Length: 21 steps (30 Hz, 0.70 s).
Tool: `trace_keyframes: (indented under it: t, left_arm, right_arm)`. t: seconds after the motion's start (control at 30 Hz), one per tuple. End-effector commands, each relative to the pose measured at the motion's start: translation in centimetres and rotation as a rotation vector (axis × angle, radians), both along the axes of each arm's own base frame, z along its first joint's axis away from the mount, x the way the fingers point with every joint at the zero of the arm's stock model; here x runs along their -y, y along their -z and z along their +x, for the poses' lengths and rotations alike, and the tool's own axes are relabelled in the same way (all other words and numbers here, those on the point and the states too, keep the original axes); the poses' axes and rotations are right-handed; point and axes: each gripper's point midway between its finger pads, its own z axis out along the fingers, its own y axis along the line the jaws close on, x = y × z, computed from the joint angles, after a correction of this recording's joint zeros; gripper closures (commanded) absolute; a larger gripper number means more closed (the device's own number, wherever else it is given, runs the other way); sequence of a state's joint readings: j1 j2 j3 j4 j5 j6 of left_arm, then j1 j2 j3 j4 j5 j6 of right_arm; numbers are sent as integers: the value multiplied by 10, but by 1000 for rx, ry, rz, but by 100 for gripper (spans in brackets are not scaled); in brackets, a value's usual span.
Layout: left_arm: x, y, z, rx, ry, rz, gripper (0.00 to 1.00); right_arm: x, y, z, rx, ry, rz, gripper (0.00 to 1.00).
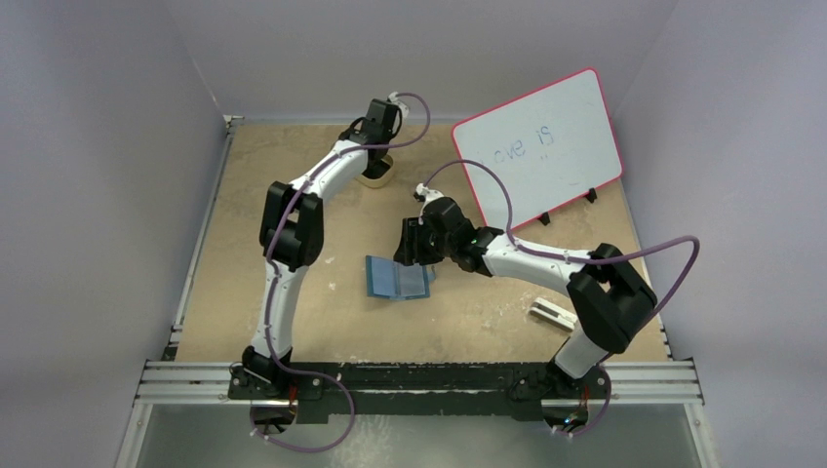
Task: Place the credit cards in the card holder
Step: Pick up the credit card from the storage box.
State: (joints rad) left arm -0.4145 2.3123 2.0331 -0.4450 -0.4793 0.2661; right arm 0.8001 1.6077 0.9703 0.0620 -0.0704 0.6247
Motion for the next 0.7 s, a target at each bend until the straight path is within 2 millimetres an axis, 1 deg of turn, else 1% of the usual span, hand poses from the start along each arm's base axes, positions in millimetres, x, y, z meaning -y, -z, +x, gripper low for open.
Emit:
trace_keyframes:
  t: [0.0, 0.13, 0.27, 0.37, 0.5, 0.6, 0.67]
  left_arm:
    - [8, -66, -11, 93, -38, -180, 100]
    - [19, -81, -33, 84, -29, -331, 100]
    - [34, -95, -69, 64, 4, -519, 100]
    - [45, -107, -100, 34, 45, -652, 100]
    - [66, -125, -148, -8, 144, -862, 100]
    - [76, -138, -183, -31, 204, -1011, 100]
    - [88, -147, -206, -58, 259, -1130, 100]
  right_arm:
    - [10, -20, 4, 34, 32, 60, 48]
    - [28, -36, 13, 69, 68, 101, 48]
    - [48, -51, 17, 104, 93, 157, 48]
    - [56, -66, 17, 135, 96, 194, 47]
    - [53, -90, 7, 171, 62, 303, 47]
    - [50, -108, -5, 191, 29, 406, 48]
    - [49, -124, -14, 209, 14, 492, 49]
